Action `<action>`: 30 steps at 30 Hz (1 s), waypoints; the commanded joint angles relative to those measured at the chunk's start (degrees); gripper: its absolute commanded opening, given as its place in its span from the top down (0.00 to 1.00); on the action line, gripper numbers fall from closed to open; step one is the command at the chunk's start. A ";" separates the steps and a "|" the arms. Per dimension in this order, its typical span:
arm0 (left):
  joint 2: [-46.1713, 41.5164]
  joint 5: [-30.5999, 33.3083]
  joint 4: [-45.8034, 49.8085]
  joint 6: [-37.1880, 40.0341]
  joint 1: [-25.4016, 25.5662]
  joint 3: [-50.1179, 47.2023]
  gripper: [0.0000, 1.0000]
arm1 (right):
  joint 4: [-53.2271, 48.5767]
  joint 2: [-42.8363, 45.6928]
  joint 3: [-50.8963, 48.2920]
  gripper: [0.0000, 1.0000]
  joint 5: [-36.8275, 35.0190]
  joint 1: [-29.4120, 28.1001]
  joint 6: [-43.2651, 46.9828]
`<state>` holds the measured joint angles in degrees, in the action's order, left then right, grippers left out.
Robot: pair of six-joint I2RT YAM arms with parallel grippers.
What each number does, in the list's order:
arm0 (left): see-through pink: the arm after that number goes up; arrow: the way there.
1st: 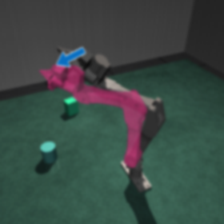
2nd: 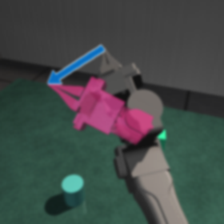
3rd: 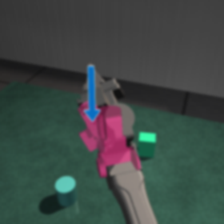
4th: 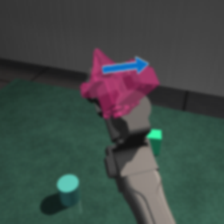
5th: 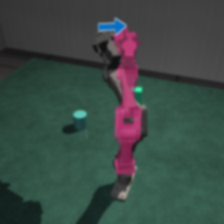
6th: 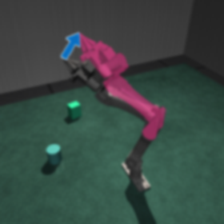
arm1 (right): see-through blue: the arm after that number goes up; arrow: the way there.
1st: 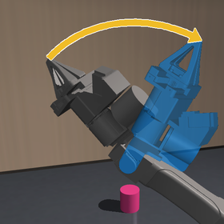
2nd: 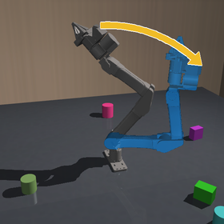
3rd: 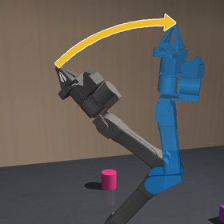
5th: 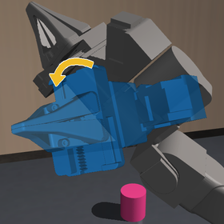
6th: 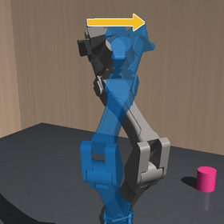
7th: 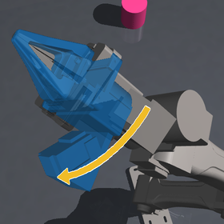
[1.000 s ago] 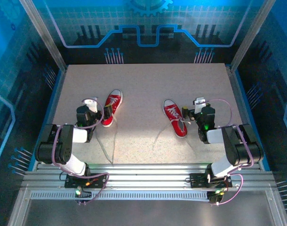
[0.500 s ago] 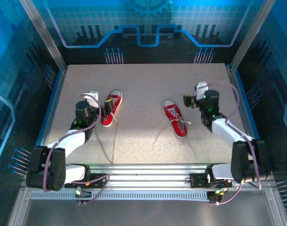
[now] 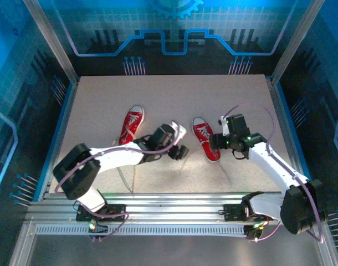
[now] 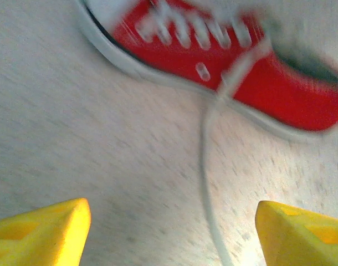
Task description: Tie the shoes
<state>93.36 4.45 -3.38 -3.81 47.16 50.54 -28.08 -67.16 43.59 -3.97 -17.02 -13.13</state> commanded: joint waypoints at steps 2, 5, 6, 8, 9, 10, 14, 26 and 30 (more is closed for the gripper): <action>5.02 5.67 4.91 -4.59 1.94 1.77 0.21 | -4.36 1.31 -2.61 0.25 1.36 -0.62 -4.03; 7.97 4.82 3.51 -4.96 2.56 2.57 0.21 | -4.43 -0.82 -2.13 0.25 3.21 -0.60 -4.06; 9.01 4.77 3.58 -4.76 3.01 3.08 0.21 | -4.59 -1.77 -1.76 0.25 3.52 -0.60 -4.10; 10.87 5.31 4.11 -4.60 3.70 4.05 0.20 | -5.26 -3.74 -1.09 0.25 4.44 -0.72 -4.72; 11.56 5.54 4.28 -4.69 3.97 4.37 0.20 | -5.32 -4.54 -0.90 0.25 5.13 -0.84 -5.00; 12.30 5.89 4.36 -4.87 4.25 4.47 0.21 | -5.16 -5.35 -0.94 0.27 6.07 -1.04 -5.51; 13.39 8.55 5.09 -5.78 4.47 4.34 0.37 | -3.87 -7.65 -1.82 0.36 7.21 -2.70 -7.40; -3.60 8.04 4.96 -8.09 -6.80 -6.47 1.00 | 0.76 -14.26 3.25 1.00 14.12 -13.97 -13.06; -7.13 8.38 6.85 -6.75 -7.70 -7.40 1.00 | 3.44 -17.35 6.04 1.00 16.08 -17.75 -16.54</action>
<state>88.58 13.69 1.34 -10.63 39.18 44.23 -28.42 -82.76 46.94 4.95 -31.75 -27.03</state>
